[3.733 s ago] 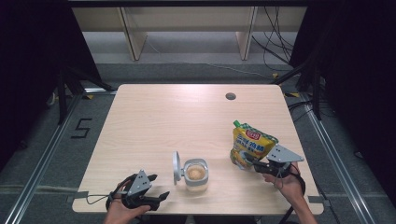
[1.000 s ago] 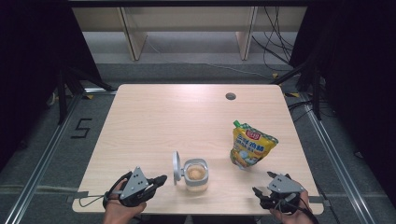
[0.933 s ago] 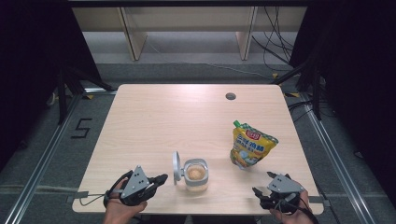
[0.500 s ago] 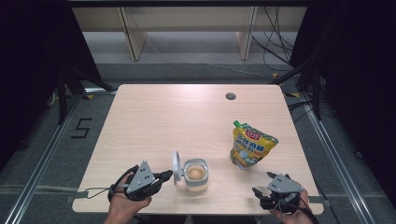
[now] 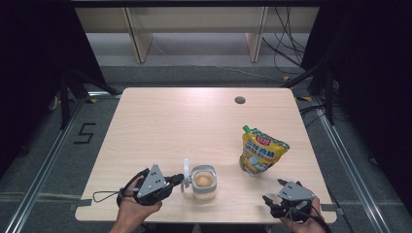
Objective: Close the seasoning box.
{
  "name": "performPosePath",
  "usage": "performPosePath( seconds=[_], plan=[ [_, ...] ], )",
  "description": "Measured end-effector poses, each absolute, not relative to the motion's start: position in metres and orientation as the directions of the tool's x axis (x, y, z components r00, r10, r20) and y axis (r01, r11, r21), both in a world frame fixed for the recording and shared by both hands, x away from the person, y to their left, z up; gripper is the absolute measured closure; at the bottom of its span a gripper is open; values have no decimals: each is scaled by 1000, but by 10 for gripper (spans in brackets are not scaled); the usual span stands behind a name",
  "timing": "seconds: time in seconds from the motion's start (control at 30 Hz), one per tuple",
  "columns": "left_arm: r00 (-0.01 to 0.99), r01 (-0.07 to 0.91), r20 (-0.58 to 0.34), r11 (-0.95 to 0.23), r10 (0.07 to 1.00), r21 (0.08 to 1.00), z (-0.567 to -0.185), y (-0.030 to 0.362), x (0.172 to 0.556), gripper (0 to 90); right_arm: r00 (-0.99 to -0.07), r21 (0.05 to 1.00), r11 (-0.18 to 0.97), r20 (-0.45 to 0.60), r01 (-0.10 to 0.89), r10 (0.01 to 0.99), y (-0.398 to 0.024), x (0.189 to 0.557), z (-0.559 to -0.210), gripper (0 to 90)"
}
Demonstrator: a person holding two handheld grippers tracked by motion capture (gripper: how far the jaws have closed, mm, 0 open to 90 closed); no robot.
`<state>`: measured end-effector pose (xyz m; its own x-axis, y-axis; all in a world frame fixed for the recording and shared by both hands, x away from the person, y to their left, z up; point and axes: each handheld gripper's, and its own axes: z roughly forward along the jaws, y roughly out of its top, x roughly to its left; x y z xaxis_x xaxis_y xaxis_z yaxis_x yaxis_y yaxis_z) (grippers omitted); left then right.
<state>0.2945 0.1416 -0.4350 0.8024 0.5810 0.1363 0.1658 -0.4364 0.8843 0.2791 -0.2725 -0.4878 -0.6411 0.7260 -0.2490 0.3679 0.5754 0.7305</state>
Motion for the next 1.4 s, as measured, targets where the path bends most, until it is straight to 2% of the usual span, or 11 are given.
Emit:
performPosePath(
  seconds=[0.23,0.57,0.87,1.23,1.4],
  plan=[
    [810,169,126,-434,573,885,-436,132,296,890,-642,734,570,-242,369,727,-272,279,-488,263],
    [801,179,109,-409,589,895,-435,139,295,845,-642,734,567,-237,373,729,-272,280,-489,263],
    [794,217,36,-338,607,916,-433,165,293,742,-638,731,565,-233,383,734,-272,280,-490,263],
    [798,247,-20,-297,602,922,-442,178,291,535,-644,730,572,-238,375,727,-272,279,-490,268],
    [783,277,-46,-282,621,919,-450,184,289,476,-644,731,570,-237,375,727,-272,279,-490,268]
  ],
)
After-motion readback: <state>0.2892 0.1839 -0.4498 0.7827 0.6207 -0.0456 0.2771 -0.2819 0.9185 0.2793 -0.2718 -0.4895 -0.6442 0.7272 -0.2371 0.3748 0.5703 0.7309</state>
